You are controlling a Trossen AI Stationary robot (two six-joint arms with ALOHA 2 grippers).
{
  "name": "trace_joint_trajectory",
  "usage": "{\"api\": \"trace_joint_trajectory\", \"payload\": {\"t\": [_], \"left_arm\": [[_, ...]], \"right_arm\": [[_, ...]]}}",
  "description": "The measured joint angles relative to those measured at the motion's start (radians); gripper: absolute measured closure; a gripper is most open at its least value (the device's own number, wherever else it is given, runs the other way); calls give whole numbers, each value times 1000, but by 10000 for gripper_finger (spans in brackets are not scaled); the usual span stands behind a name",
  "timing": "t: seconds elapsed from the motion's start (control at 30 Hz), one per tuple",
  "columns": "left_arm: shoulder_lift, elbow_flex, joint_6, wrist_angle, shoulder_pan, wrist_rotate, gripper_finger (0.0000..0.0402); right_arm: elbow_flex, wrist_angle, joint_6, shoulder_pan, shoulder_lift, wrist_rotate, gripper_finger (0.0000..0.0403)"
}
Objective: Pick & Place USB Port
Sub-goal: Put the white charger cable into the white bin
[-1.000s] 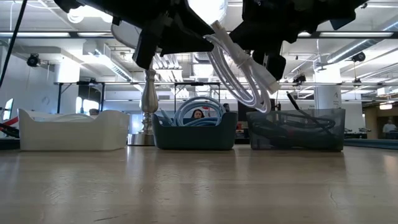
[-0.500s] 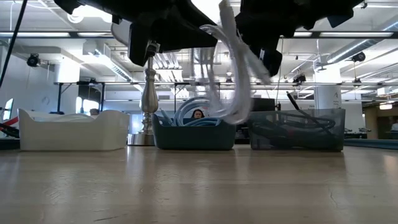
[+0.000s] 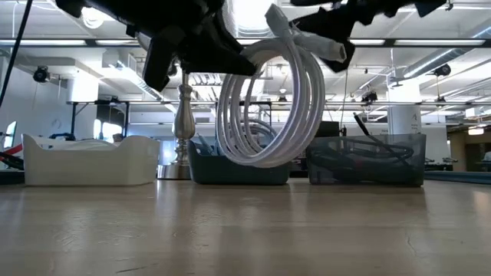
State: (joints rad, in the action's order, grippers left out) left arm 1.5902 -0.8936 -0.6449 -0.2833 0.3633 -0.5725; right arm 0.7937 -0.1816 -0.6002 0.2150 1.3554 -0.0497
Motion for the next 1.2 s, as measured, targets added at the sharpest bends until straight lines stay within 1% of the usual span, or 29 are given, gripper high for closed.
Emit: {"api": "trace_joint_trajectory", "payload": {"t": [0.07, 0.17, 0.27, 0.37, 0.43, 0.47, 0.53, 0.63, 0.7, 0.87, 1.0, 1.1, 1.2], "left_arm": [[-7, 0, 29, 15, 12, -62, 365], [-20, 0, 43, 27, 44, -188, 354], [-48, -6, 43, 60, 85, -308, 352], [-89, -20, 71, 154, 118, -450, 358], [-126, -26, 118, 253, 136, -540, 360], [-149, -29, 155, 317, 138, -567, 360], [-204, -38, 270, 450, 138, -559, 356], [-299, -49, 478, 668, 118, -461, 353], [-362, -52, 619, 814, 94, -423, 354], [-495, -52, 966, 1189, 13, -411, 356], [-557, -47, 1291, 1473, -60, -368, 357], [-577, -16, 1441, 1583, -90, -321, 357], [-581, 40, 1491, 1596, -102, -306, 357]], "right_arm": [[0, 37, 30, 0, -44, 10, 287], [0, 103, 57, 1, -107, 63, 284], [-2, 167, 83, 1, -150, 110, 286], [-3, 209, 85, 1, -171, 142, 290], [-4, 214, 89, 1, -169, 156, 293], [-4, 218, 89, 1, -168, 157, 294], [-5, 230, 90, 1, -160, 158, 297], [-9, 234, 90, 1, -141, 158, 300], [-8, 229, 90, 1, -126, 158, 302], [-9, 230, 130, 1, -91, 157, 308], [-9, 232, 148, 0, -75, 157, 310], [-9, 229, 148, 0, -76, 157, 306], [-9, 230, 148, 0, -77, 157, 302]]}}
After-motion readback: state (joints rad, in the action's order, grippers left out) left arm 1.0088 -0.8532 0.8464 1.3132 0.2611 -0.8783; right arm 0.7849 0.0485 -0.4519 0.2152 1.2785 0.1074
